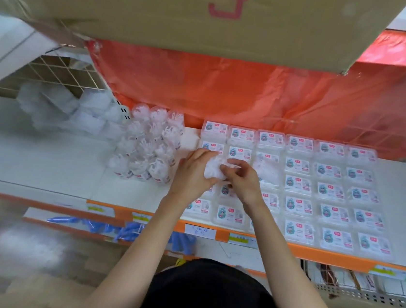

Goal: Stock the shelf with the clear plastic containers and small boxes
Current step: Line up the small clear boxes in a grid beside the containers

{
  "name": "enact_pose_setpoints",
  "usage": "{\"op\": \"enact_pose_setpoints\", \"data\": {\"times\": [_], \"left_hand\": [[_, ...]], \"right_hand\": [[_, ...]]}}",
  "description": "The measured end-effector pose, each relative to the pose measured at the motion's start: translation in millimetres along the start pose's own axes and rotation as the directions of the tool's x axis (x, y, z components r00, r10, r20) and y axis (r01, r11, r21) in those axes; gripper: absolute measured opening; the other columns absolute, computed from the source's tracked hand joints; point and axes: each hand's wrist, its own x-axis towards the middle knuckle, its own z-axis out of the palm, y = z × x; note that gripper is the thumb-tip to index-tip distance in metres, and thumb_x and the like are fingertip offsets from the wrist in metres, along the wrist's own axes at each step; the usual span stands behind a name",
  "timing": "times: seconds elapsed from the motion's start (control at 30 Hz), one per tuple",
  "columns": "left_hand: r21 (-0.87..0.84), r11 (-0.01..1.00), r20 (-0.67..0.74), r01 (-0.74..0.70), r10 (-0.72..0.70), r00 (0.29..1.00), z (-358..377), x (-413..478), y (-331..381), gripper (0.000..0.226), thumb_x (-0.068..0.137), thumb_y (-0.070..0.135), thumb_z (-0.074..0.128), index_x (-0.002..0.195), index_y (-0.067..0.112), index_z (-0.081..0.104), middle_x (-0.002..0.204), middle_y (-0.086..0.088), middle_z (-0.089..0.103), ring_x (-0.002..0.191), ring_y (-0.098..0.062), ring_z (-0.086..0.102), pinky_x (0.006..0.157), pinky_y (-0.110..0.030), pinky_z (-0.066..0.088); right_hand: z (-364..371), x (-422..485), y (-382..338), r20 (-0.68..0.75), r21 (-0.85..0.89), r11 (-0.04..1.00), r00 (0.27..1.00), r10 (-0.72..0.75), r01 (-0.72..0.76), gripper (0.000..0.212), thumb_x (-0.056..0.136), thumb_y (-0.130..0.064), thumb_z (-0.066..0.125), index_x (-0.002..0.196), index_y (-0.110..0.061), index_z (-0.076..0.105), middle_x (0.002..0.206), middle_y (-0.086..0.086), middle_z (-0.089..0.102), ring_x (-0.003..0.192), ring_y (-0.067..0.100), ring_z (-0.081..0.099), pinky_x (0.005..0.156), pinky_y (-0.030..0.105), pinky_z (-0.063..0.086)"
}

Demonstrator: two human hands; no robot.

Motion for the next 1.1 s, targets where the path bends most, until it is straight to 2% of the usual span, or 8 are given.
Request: {"op": "enact_pose_setpoints", "data": {"times": [0.1,0.2,0.3,0.37,0.47,0.7,0.87,1.1], "left_hand": [[-0.069,0.998,0.015,0.004,-0.003,1.000,5.3,-0.8,-3.5,0.069,0.078,0.027,0.078,0.139,0.019,0.048,0.142,0.004,0.046,0.131,-0.015,0.040,0.106,-0.034,0.035],[-0.377,0.919,-0.011,0.114,-0.128,0.992,7.1,-8.8,-5.5,0.076,0.080,0.024,0.077,0.145,0.019,0.037,0.143,0.005,0.040,0.131,-0.008,0.036,0.106,-0.023,0.032],[-0.537,0.809,-0.015,0.239,-0.293,0.956,3.1,-8.9,-7.4,0.044,0.090,0.022,0.067,0.131,0.023,0.050,0.127,0.009,0.051,0.114,-0.005,0.050,0.096,-0.021,0.038],[-0.648,0.613,0.169,0.452,-0.463,0.870,-1.3,-4.5,-9.8,0.025,0.096,0.033,0.057,0.118,0.024,0.058,0.119,0.004,0.061,0.098,-0.005,0.057,0.077,-0.024,0.047],[-0.650,0.367,0.406,0.666,-0.573,0.712,-3.8,-1.1,-16.0,0.043,0.098,0.052,0.042,0.120,0.019,0.059,0.119,-0.003,0.064,0.105,-0.017,0.061,0.067,-0.028,0.048],[-0.728,0.207,0.488,0.654,-0.514,0.706,-3.0,0.0,-17.2,0.036,0.097,0.050,0.049,0.112,0.019,0.059,0.106,-0.003,0.066,0.089,-0.021,0.069,0.077,-0.033,0.052],[-0.844,0.183,0.380,0.505,-0.460,0.802,6.4,2.0,-21.0,0.023,0.089,0.014,0.069,0.112,0.017,0.062,0.118,-0.006,0.067,0.099,-0.018,0.066,0.072,-0.026,0.053],[-0.862,0.277,0.313,0.424,-0.366,0.876,10.8,3.6,-27.7,0.032,0.089,0.005,0.064,0.115,0.023,0.062,0.117,0.005,0.069,0.107,-0.018,0.063,0.082,-0.033,0.044]], "right_hand": [[-0.5,1.4,2.4,0.059,0.129,0.991,0.998,0.038,-0.046,0.026,0.092,-0.021,0.069,0.114,-0.008,0.063,0.085,0.012,0.069,0.074,0.028,0.064,0.056,0.029,0.051],[-4.0,-1.3,3.1,0.059,0.186,0.981,0.998,0.038,-0.049,0.025,0.092,-0.017,0.069,0.115,-0.008,0.065,0.081,-0.001,0.069,0.069,0.012,0.066,0.058,0.020,0.052],[-5.3,-5.5,6.9,0.043,0.166,0.986,0.999,0.021,-0.028,0.027,0.091,-0.016,0.070,0.117,-0.012,0.063,0.081,-0.001,0.066,0.070,0.012,0.064,0.055,0.019,0.049],[-5.8,-7.2,9.0,0.053,0.156,0.988,0.999,-0.011,0.003,0.025,0.091,-0.013,0.070,0.114,-0.013,0.063,0.079,-0.004,0.065,0.068,0.012,0.061,0.054,0.020,0.049],[-8.3,-9.4,9.4,0.079,0.140,0.988,0.993,-0.083,0.071,0.023,0.089,-0.006,0.071,0.105,-0.021,0.066,0.076,-0.013,0.066,0.071,0.005,0.064,0.063,0.021,0.053],[-13.5,-10.2,14.5,0.134,0.118,0.970,0.964,-0.230,0.214,0.034,0.084,0.011,0.068,0.101,-0.019,0.066,0.108,-0.001,0.069,0.105,0.010,0.066,0.079,0.023,0.055],[-14.3,-11.1,13.2,0.138,0.148,0.961,0.957,-0.254,0.233,0.040,0.087,0.025,0.048,0.098,-0.009,0.066,0.107,-0.012,0.072,0.106,0.005,0.067,0.075,0.018,0.051],[-6.6,0.3,14.8,0.041,0.296,0.955,0.999,-0.014,0.001,0.021,0.094,-0.010,0.063,0.112,-0.020,0.064,0.111,0.001,0.071,0.098,0.019,0.065,0.089,0.036,0.050]]}}
